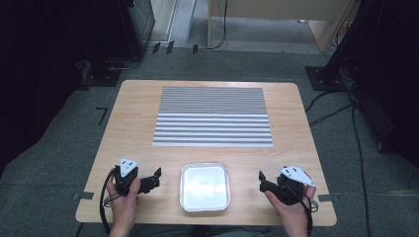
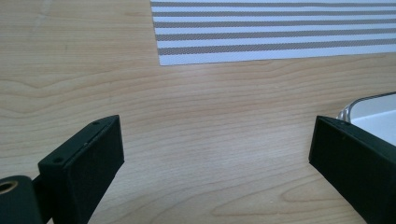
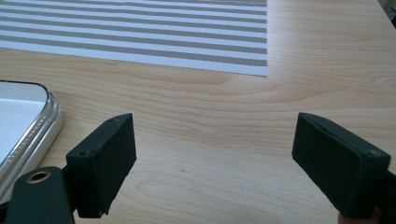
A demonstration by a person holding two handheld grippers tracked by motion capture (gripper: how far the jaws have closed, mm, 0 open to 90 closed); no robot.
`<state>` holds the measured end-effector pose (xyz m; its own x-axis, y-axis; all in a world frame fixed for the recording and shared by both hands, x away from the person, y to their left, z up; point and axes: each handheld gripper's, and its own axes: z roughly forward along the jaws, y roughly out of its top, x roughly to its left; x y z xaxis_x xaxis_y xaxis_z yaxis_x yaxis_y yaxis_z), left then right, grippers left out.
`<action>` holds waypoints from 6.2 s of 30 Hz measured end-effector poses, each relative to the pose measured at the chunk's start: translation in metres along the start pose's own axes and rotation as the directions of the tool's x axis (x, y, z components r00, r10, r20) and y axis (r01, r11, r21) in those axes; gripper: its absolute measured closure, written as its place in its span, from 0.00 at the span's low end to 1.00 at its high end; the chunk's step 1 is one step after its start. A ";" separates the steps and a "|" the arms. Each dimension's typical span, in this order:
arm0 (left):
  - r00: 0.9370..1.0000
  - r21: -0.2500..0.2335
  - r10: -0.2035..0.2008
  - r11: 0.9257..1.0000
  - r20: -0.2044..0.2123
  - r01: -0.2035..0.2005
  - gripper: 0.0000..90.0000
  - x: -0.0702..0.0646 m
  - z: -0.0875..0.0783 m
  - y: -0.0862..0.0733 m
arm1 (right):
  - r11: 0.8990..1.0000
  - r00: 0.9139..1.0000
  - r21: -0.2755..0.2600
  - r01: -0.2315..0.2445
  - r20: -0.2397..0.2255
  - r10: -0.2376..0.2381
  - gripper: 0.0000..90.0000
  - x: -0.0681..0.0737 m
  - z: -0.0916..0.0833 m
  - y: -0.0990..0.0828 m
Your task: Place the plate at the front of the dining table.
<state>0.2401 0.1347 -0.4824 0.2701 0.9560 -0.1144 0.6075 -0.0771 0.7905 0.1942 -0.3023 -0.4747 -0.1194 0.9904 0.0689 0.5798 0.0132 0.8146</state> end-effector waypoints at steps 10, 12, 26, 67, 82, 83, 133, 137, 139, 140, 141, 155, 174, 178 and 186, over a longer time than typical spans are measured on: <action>0.999 0.004 -0.013 1.000 0.047 0.013 0.03 -0.013 -0.001 -0.001 | 1.000 1.000 -0.010 0.007 -0.013 -0.007 0.15 0.020 0.000 -0.001; 0.999 0.005 -0.011 1.000 0.052 0.011 0.03 -0.016 -0.001 -0.002 | 1.000 1.000 -0.009 0.013 -0.019 -0.013 0.15 0.024 0.000 -0.001; 0.996 0.012 0.005 1.000 0.094 -0.006 0.03 -0.038 -0.006 -0.008 | 0.999 0.999 -0.033 0.015 -0.041 -0.017 0.15 0.049 0.002 0.000; 0.987 0.085 0.037 0.995 0.154 -0.051 0.05 -0.081 0.000 -0.024 | 0.998 0.975 -0.043 0.044 -0.217 -0.052 0.58 0.087 0.005 -0.012; 0.991 0.066 0.066 0.995 0.117 -0.074 0.45 -0.094 0.000 -0.032 | 1.000 0.966 -0.004 0.022 -0.257 -0.022 0.73 0.092 0.016 -0.018; 0.991 0.063 0.069 0.995 0.113 -0.076 0.48 -0.095 0.000 -0.032 | 1.000 0.964 -0.011 0.019 -0.265 -0.021 0.74 0.091 0.018 -0.018; 0.999 -0.027 0.018 0.999 0.031 -0.017 0.76 -0.117 -0.005 -0.042 | 0.983 0.980 -0.030 -0.180 -0.093 0.177 1.00 0.113 0.022 -0.021; 0.999 -0.019 0.035 0.999 0.039 -0.034 0.76 -0.123 -0.007 -0.046 | 0.986 0.984 -0.040 -0.163 -0.074 0.160 1.00 0.115 0.021 -0.023; 0.999 -0.023 0.031 0.999 0.039 -0.030 0.76 -0.124 -0.007 -0.047 | 0.986 0.985 -0.045 -0.159 -0.068 0.156 1.00 0.116 0.021 -0.023; 0.999 -0.023 0.028 0.999 0.041 -0.028 0.75 -0.124 -0.007 -0.047 | 0.987 0.987 -0.048 -0.154 -0.061 0.152 1.00 0.116 0.020 -0.024; 0.999 -0.024 0.028 0.999 0.042 -0.027 0.75 -0.124 -0.007 -0.047 | 0.987 0.987 -0.051 -0.151 -0.056 0.148 1.00 0.117 0.020 -0.024; 0.996 0.030 -0.003 1.000 0.094 0.000 0.71 -0.128 0.010 -0.048 | 0.980 0.983 -0.082 -0.183 -0.013 0.183 0.98 0.110 0.009 -0.030; 0.995 -0.016 -0.046 0.999 0.087 0.048 0.89 -0.122 0.010 -0.043 | 0.974 0.975 -0.043 -0.222 -0.027 0.221 1.00 0.109 0.012 -0.027; 0.997 -0.055 -0.023 0.998 0.073 0.027 0.99 -0.122 0.007 -0.034 | 0.977 0.978 -0.056 -0.206 -0.031 0.204 1.00 0.110 0.012 -0.020; 0.989 -0.039 0.000 0.999 0.146 0.006 0.85 -0.132 0.010 -0.028 | 0.984 0.982 -0.026 -0.174 -0.075 0.172 1.00 0.130 0.022 -0.014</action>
<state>0.1948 0.0079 -0.4951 0.3764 0.9043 -0.2012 0.5794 -0.0603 0.8128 0.1879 -0.1712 -0.4898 -0.0784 0.9648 0.2509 0.5702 -0.1630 0.8051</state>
